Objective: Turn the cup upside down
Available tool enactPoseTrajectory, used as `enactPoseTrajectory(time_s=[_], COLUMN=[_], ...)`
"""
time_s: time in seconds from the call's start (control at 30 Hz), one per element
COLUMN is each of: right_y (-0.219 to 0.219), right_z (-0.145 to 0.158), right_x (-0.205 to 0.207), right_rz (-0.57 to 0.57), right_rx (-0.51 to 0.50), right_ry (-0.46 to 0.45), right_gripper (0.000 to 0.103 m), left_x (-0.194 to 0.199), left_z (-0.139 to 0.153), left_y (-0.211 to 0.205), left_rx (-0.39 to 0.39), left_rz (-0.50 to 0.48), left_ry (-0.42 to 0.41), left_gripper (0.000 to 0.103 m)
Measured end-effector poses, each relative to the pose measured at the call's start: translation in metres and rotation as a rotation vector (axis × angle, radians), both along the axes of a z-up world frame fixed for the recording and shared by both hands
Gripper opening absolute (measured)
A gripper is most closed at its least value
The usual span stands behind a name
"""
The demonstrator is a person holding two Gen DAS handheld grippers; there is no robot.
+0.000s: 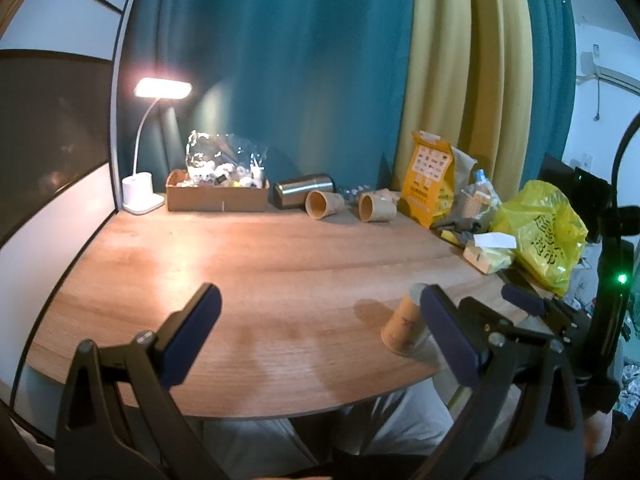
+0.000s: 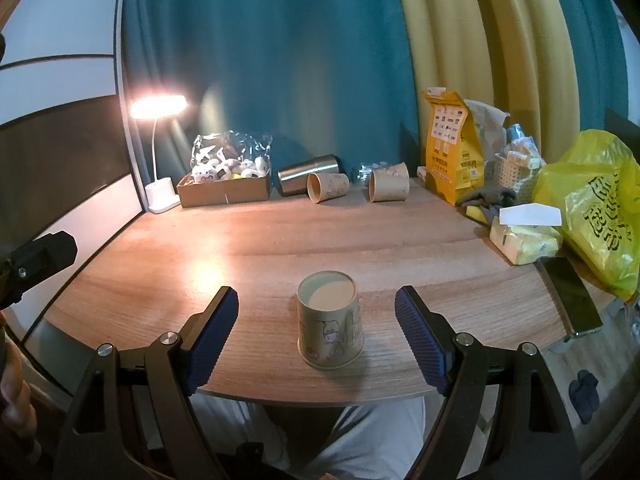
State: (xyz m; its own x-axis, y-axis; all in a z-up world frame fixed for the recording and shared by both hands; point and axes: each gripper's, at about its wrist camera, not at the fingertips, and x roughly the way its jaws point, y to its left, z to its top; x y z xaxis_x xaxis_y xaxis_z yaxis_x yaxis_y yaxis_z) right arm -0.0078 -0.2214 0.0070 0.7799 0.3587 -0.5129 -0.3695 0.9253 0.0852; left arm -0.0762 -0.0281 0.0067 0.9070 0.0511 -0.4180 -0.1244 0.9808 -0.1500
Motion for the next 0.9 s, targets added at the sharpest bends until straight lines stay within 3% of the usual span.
enactPoseTrajectory(time_s=[0.67,0.9], right_y=[0.001,0.007], right_z=[-0.002,-0.01], right_x=[-0.001,0.021], right_rz=[-0.003,0.004], right_rx=[-0.016,-0.022], right_ry=[0.03,0.079], right_gripper=[0.083,0.083], left_x=[0.011,0.028], left_z=[-0.005,-0.017], left_y=[0.001,0.01], left_rx=[-0.012,-0.031], left_rz=[0.004,0.007], left_ry=[0.009,0.059], left_gripper=[0.101,0.101])
